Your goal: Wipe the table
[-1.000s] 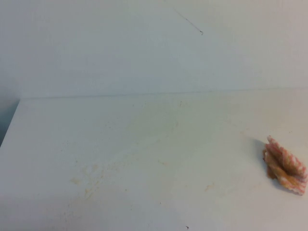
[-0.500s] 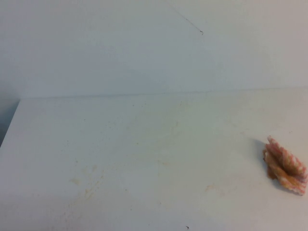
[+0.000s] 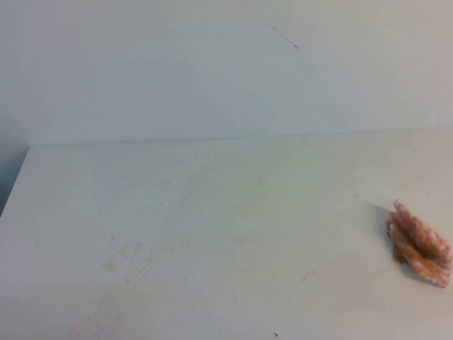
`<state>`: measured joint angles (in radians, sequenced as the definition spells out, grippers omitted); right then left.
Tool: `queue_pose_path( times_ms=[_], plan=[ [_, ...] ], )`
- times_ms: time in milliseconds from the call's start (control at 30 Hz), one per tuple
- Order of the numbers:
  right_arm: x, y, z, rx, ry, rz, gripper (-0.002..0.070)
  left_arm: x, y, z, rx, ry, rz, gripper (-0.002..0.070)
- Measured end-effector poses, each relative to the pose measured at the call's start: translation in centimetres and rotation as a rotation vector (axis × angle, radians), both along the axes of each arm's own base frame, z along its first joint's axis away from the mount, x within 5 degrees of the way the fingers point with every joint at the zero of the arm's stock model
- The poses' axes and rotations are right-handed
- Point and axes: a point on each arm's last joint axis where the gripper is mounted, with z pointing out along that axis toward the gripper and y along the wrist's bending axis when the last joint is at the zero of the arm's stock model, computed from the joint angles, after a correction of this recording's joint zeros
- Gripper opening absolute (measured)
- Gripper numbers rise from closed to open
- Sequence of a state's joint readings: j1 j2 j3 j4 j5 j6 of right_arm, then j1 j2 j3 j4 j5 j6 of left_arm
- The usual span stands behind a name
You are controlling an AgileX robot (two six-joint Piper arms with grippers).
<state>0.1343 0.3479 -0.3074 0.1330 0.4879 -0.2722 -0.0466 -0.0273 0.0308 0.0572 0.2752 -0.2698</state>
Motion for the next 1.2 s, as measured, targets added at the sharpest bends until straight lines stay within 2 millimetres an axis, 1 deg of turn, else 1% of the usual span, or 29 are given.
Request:
queue_pose_path(
  times_ms=[133, 200, 367, 500, 600, 767, 1200],
  plan=[
    [-1.3, -0.6, 0.1, -0.077, -0.084, -0.023, -0.0002, 0.0, 0.0, 0.0, 0.0, 0.0, 0.0, 0.0],
    [-1.9, -1.1, -0.5, -0.117, -0.123, -0.054, -0.0002, 0.0, 0.0, 0.0, 0.0, 0.0, 0.0, 0.0],
    [-3.1, -1.6, -3.7, -0.168, -0.149, -0.102, -0.0002, 0.0, 0.0, 0.0, 0.0, 0.0, 0.0, 0.0],
    [-3.0, -1.6, -6.4, -0.175, -0.104, -0.101, -0.0002, 0.0, 0.0, 0.0, 0.0, 0.002, 0.0, 0.0],
    [-2.9, -1.6, -7.9, -0.174, -0.066, -0.097, -0.0002, 0.0, 0.0, 0.0, 0.0, 0.002, 0.0, 0.0],
    [-2.7, -1.5, -7.9, -0.162, -0.113, -0.102, -0.0002, 0.0, 0.0, 0.0, 0.0, 0.003, 0.0, 0.0],
    [-2.6, -1.5, -7.9, -0.159, -0.12, -0.104, -0.0002, 0.0, 0.0, 0.0, 0.0, 0.003, 0.0, 0.0]
  ],
)
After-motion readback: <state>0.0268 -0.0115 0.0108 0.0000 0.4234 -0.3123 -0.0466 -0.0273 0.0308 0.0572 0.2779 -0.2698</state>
